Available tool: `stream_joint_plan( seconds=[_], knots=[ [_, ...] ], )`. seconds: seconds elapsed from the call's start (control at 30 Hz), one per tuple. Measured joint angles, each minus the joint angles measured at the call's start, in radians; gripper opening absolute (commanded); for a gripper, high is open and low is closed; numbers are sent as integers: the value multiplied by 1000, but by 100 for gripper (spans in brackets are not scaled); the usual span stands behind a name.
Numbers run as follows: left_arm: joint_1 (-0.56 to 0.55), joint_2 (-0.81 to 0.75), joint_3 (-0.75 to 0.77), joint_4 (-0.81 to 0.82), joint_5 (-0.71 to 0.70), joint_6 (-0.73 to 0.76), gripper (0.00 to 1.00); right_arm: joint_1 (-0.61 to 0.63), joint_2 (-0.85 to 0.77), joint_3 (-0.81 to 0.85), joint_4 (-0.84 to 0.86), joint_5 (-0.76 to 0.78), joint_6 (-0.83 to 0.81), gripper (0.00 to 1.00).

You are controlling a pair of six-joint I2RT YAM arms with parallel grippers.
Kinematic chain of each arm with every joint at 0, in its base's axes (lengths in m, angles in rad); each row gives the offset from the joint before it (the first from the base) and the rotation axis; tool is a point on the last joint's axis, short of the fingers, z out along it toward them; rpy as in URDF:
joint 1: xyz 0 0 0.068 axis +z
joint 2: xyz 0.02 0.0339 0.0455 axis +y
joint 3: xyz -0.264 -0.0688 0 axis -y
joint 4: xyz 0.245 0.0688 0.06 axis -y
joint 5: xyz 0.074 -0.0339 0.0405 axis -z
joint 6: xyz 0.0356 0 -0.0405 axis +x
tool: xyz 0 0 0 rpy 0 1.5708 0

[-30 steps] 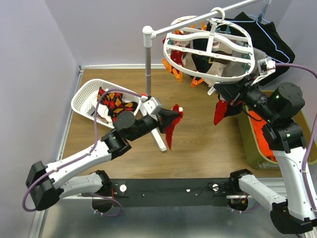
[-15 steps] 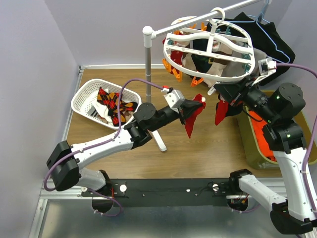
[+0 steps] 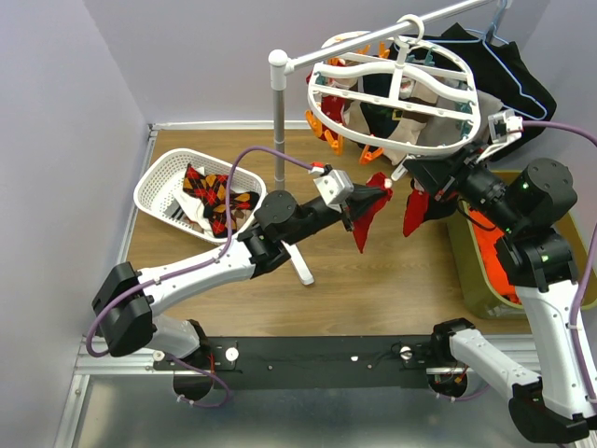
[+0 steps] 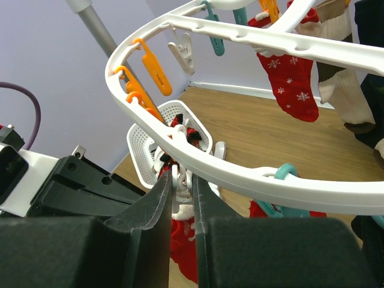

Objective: Clip the socks to the hanger
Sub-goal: Clamp the sock onto the hanger.

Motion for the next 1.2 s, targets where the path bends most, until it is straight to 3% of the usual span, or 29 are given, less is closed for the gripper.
stream_joint_plan(
  seconds=[1.2],
  knots=[
    [0,31,88,-19,-31,61,0,0,-17,-13,-14,-10,-11,14]
  ],
)
